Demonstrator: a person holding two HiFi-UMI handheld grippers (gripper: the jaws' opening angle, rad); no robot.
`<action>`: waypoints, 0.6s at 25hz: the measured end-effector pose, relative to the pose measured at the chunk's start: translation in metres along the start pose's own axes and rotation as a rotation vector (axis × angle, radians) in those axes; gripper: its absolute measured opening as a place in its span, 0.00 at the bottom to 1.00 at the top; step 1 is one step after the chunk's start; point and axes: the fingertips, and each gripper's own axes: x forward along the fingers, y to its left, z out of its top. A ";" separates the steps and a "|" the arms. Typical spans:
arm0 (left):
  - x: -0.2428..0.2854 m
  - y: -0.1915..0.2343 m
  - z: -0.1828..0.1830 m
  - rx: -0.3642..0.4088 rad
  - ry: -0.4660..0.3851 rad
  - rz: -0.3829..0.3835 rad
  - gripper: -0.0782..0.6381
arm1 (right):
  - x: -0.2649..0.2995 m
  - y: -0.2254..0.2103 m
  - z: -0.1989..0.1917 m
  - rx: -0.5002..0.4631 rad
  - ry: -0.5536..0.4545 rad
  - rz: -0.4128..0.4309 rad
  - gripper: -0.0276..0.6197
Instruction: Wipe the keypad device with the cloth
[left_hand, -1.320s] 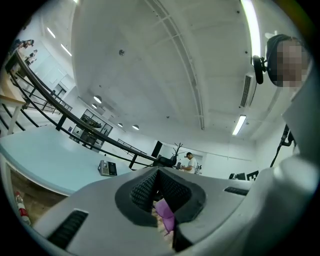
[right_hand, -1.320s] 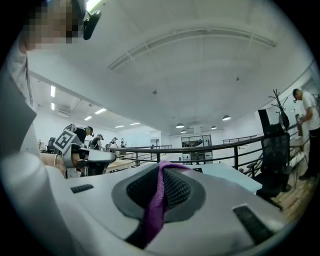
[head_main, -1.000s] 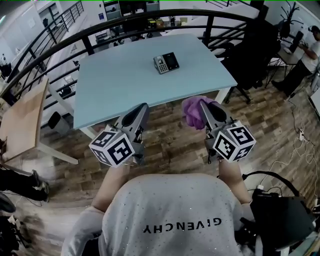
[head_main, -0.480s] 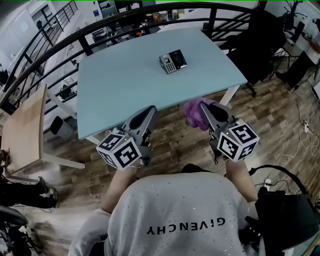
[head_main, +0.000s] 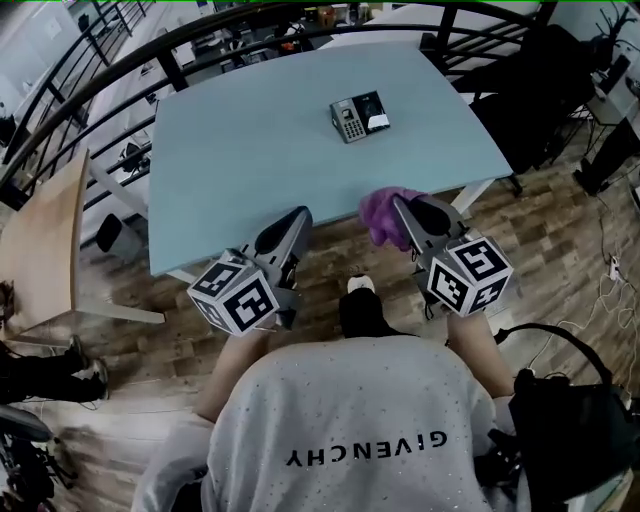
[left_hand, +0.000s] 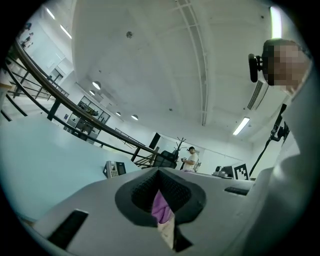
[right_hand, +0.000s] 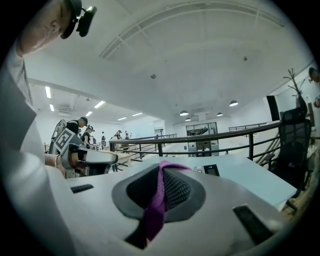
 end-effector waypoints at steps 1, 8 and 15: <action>0.006 0.007 0.003 0.007 -0.001 0.006 0.11 | 0.010 -0.007 0.002 0.008 -0.009 0.007 0.08; 0.053 0.048 0.039 0.028 -0.046 0.057 0.11 | 0.081 -0.048 0.038 0.014 -0.060 0.091 0.08; 0.119 0.079 0.072 0.057 -0.098 0.073 0.11 | 0.133 -0.090 0.072 -0.096 -0.084 0.193 0.08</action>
